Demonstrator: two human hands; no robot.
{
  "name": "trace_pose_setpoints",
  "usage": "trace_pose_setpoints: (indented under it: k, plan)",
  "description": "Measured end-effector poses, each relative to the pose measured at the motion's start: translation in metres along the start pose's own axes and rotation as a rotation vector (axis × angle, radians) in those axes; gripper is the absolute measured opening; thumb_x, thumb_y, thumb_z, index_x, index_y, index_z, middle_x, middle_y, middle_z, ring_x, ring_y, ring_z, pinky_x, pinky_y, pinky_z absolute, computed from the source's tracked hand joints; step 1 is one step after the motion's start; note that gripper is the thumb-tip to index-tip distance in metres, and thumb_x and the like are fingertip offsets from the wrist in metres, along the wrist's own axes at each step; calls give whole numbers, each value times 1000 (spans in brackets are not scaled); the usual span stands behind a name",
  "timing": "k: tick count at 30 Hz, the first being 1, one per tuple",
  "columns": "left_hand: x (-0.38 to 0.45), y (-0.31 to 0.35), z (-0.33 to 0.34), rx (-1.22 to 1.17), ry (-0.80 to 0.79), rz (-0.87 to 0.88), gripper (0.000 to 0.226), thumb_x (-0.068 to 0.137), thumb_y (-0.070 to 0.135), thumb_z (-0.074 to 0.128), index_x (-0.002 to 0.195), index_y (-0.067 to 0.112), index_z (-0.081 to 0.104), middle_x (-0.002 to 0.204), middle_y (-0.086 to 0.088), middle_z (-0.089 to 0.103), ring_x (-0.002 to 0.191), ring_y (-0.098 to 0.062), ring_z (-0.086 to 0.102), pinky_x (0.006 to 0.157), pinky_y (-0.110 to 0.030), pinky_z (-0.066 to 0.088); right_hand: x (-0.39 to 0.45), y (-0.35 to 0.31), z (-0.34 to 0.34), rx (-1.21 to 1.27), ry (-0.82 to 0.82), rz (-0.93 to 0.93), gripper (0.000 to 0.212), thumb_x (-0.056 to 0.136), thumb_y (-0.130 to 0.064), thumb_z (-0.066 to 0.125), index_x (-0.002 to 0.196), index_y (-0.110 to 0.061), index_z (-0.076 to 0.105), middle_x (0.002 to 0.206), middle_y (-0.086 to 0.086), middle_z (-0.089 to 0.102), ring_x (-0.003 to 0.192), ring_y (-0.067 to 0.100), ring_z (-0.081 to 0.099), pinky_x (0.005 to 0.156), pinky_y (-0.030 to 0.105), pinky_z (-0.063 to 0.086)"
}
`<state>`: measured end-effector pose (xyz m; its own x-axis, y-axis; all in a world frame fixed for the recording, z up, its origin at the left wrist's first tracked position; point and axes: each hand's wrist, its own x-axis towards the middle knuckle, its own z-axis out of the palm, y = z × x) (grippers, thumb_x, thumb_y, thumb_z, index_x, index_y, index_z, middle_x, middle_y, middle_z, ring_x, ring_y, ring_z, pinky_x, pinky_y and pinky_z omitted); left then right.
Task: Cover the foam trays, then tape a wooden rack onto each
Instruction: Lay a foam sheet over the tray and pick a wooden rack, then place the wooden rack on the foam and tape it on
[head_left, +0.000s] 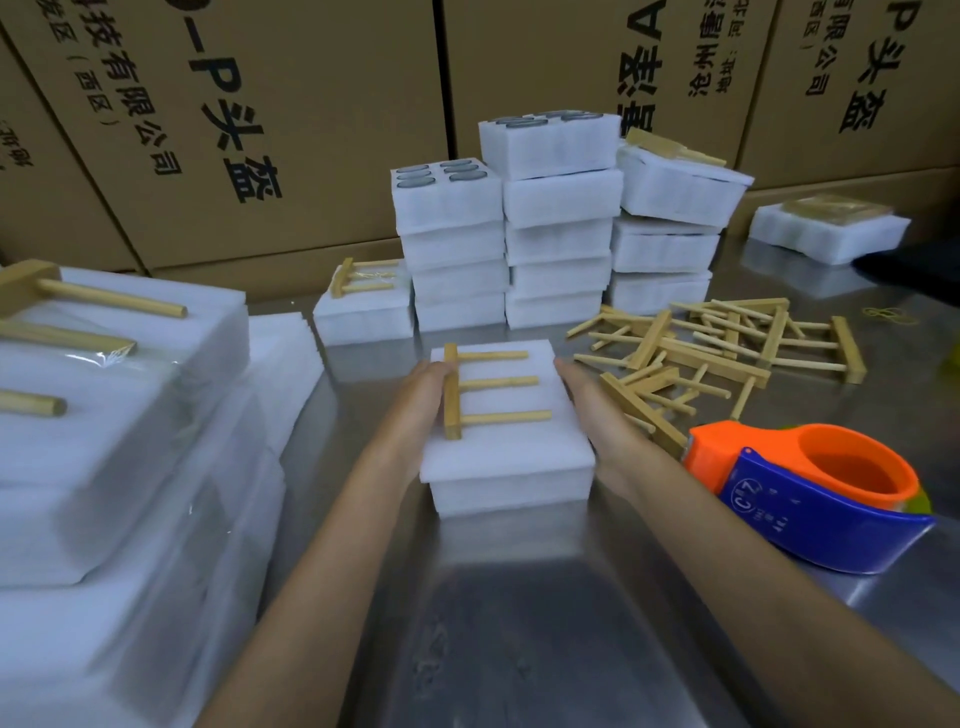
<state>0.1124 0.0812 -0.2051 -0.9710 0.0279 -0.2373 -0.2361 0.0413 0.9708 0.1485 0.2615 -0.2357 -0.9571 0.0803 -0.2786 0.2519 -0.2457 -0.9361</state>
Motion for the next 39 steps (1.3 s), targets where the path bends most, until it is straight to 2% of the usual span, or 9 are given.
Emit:
trace_pose_setpoints:
  k: [5,11,15,20,25,29,32,34,39]
  plan:
    - [-9,0,1,-79,-39,-44,28,101,33,47,104,16,70,86,-5,74,72,-21,71,67,-31,57,-6,8,-2,100,-62,-105,35,105,-31,42,138,-25,53,130,3,65,118,24,63,107,47,44]
    - [-22,-27,-6,-272,-105,-63,49,100,43,46,72,23,82,78,-4,76,68,-21,74,62,-32,60,-27,13,-3,170,-152,-76,36,104,-32,44,139,-30,52,128,1,67,116,24,65,103,47,48]
    - [-35,-32,-4,-338,-86,-26,39,100,43,46,91,20,76,88,-8,75,87,-28,71,88,-45,56,-44,21,-5,320,-179,-95,34,101,-31,48,130,-22,62,126,7,68,114,25,66,85,36,57]
    - [-41,-41,-1,-504,-128,60,53,101,34,43,64,25,80,71,4,74,65,-12,72,55,-22,56,-54,25,-5,331,-166,-156,36,99,-35,49,127,-21,67,128,6,67,118,23,64,95,38,52]
    - [-45,-44,-4,-551,-89,67,40,101,36,44,85,22,78,82,3,76,74,-13,74,60,-24,58,-59,28,-4,273,-64,-184,34,95,-36,56,123,-23,69,122,5,70,112,21,67,94,39,50]
    - [-50,-40,-7,-511,-49,52,35,100,39,44,110,18,70,98,2,77,91,-17,73,82,-32,57,-70,27,-2,-119,260,-286,25,89,-46,56,96,-38,78,101,-13,75,103,10,68,92,36,51]
    - [-53,-36,-11,-509,-25,14,44,99,38,45,129,13,63,126,-5,70,119,-25,64,107,-43,46,-89,38,-13,-534,547,-768,29,99,-28,45,110,-27,73,108,-22,68,111,-6,56,101,35,45]
    - [-54,-35,-12,-517,-5,-4,48,99,38,45,136,10,58,136,-7,63,127,-27,58,114,-47,40,-102,42,-35,-872,847,-1020,25,98,-24,48,110,-20,69,110,-11,66,115,9,54,104,37,36]
    - [-56,-34,-10,-502,-6,25,33,98,30,46,111,9,68,115,-11,66,114,-32,60,110,-49,41,-109,32,-96,-1149,1373,-711,21,92,-26,49,89,-7,57,90,19,62,85,36,52,89,48,39]
